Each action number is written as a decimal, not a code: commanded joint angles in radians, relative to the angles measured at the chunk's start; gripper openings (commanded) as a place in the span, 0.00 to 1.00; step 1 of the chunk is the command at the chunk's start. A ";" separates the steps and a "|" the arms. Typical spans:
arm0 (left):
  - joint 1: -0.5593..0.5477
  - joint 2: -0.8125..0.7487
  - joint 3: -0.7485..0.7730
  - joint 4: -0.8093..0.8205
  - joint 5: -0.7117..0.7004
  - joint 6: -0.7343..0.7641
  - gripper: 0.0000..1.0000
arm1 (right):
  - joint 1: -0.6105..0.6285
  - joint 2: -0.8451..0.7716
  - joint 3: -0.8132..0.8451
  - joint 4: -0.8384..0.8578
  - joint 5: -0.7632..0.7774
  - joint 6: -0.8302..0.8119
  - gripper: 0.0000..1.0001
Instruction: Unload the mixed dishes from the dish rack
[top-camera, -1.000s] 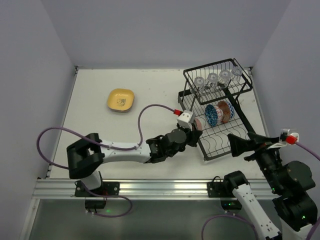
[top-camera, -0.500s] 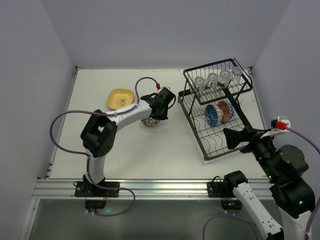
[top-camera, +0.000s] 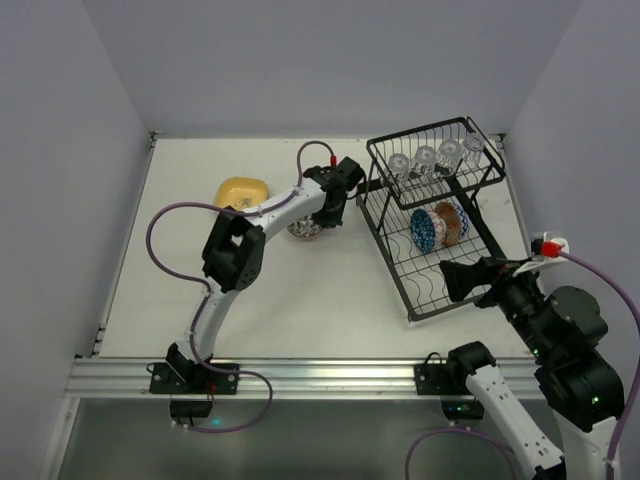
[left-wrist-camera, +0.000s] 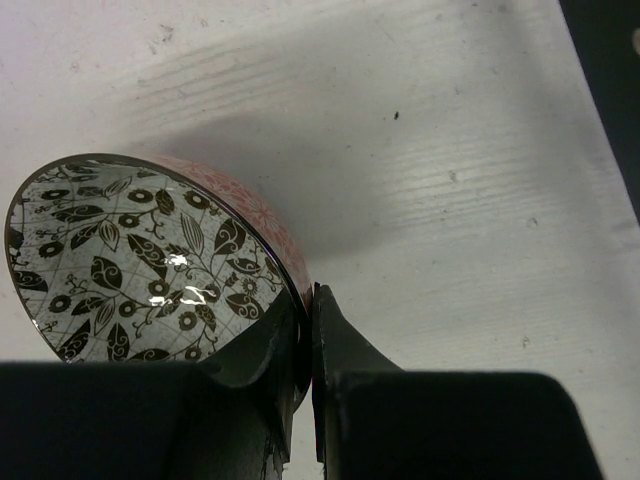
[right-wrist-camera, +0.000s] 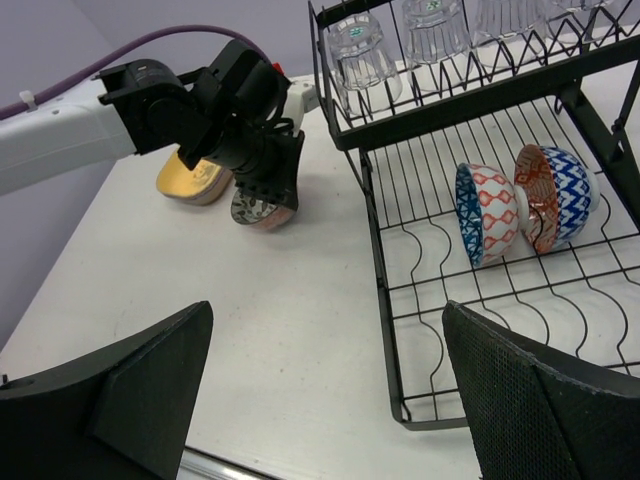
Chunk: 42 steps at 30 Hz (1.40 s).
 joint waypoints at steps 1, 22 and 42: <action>0.014 0.038 0.100 -0.102 -0.051 0.061 0.00 | 0.001 -0.006 -0.012 0.003 -0.038 -0.022 0.98; 0.003 -0.331 -0.153 0.087 -0.067 -0.008 0.93 | 0.001 0.055 -0.147 0.063 0.091 0.040 0.98; -0.019 -1.232 -0.893 0.261 0.004 0.051 1.00 | 0.003 0.440 -0.451 0.719 0.499 -0.136 0.88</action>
